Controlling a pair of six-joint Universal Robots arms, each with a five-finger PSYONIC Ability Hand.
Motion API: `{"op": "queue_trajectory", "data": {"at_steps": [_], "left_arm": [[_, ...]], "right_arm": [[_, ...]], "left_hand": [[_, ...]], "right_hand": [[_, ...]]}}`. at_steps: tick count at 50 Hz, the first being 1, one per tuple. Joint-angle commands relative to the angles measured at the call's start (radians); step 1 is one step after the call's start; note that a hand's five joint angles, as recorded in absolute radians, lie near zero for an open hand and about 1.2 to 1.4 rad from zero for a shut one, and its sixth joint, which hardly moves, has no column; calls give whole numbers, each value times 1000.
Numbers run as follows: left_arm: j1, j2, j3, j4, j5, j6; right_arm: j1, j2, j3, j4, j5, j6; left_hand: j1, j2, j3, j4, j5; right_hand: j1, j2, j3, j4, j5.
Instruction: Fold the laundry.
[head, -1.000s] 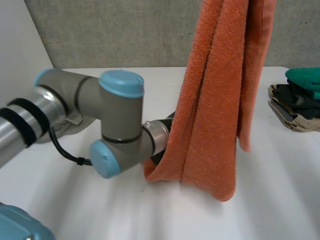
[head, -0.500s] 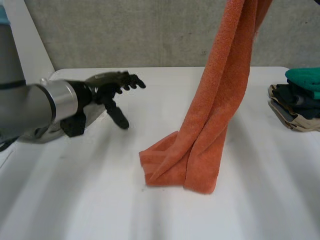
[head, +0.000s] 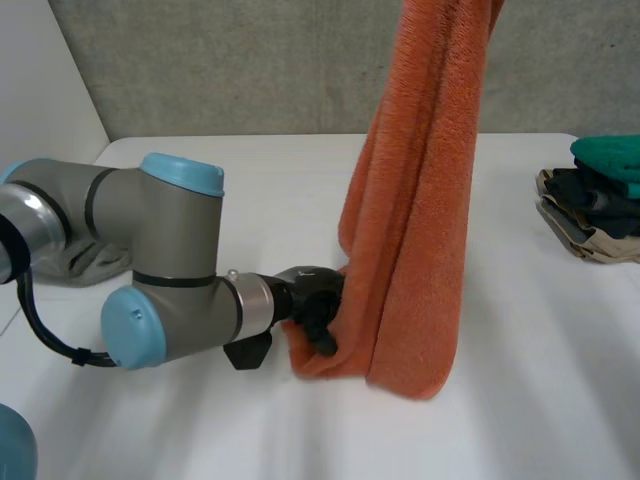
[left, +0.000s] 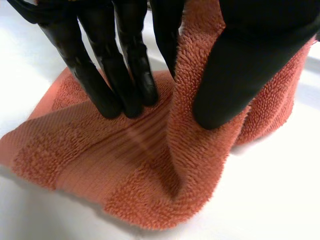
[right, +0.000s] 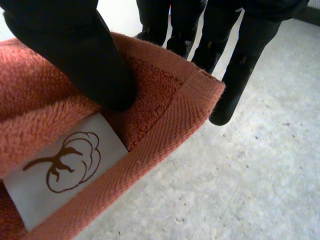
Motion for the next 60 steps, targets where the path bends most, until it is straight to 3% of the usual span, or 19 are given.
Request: {"op": "queue_trajectory", "data": {"at_steps": [1, 7, 10, 16, 21, 27, 30, 33, 34, 35, 38, 41, 45, 51, 60], "left_arm": [[4, 45, 71, -21, -94, -22], [102, 220, 94, 120, -359, -20], [121, 299, 61, 163, -430, -16], [101, 396, -125, 212, -437, 19], [40, 450, -379, 320, -460, 121], [3, 366, -554, 441, -503, 205], [6, 309, -552, 430, -542, 207], [9, 294, -541, 371, -559, 200], [16, 300, -526, 334, -557, 191], [23, 306, -518, 317, -554, 188], [64, 369, -477, 265, -524, 184], [140, 442, -432, 242, -470, 185], [228, 473, -365, 232, -386, 210], [313, 400, -277, 225, -324, 295], [307, 233, -211, 136, -254, 342]], "right_arm": [[-25, 44, -3, 1, 21, -32], [-81, 103, -2, 16, 39, -109], [-96, 122, 18, 54, 52, -119], [-104, 130, 105, 110, 56, -146], [-125, 124, 277, 127, 46, -164], [-121, 145, 492, 111, 30, -191], [-119, 180, 555, 81, 30, -234], [-127, 194, 579, 70, 32, -265], [-133, 199, 590, 64, 30, -277], [-139, 199, 595, 61, 30, -284], [-157, 196, 606, 56, 30, -293], [-171, 188, 613, 56, 30, -293], [-190, 170, 633, 56, 23, -297], [-216, 136, 662, 53, 0, -307], [-259, 58, 673, -8, -114, -255]], "left_hand": [[244, 302, 311, 315, 324], [244, 302, 311, 315, 324], [244, 302, 311, 315, 324], [244, 302, 311, 315, 324], [244, 302, 311, 315, 324], [244, 302, 311, 315, 324], [244, 302, 311, 315, 324], [-77, -19, -10, -6, 3], [-392, -334, -326, -321, -312], [-523, -465, -457, -452, -444], [-826, -768, -759, -755, -746], [-956, -898, -889, -885, -876], [-947, -890, -881, -876, -868], [-851, -793, -784, -780, -771], [-689, -631, -623, -618, -609]], "right_hand": [[261, 219, 204, 200, 208], [261, 219, 204, 200, 208], [261, 219, 204, 200, 208], [261, 219, 204, 200, 208], [261, 219, 204, 200, 208], [261, 219, 204, 200, 208], [261, 219, 204, 200, 208], [261, 219, 204, 200, 208], [261, 219, 204, 200, 208], [261, 219, 204, 200, 208], [261, 219, 204, 200, 208], [261, 219, 204, 200, 208], [261, 219, 204, 200, 208], [261, 219, 204, 200, 208], [261, 219, 204, 200, 208]]}}
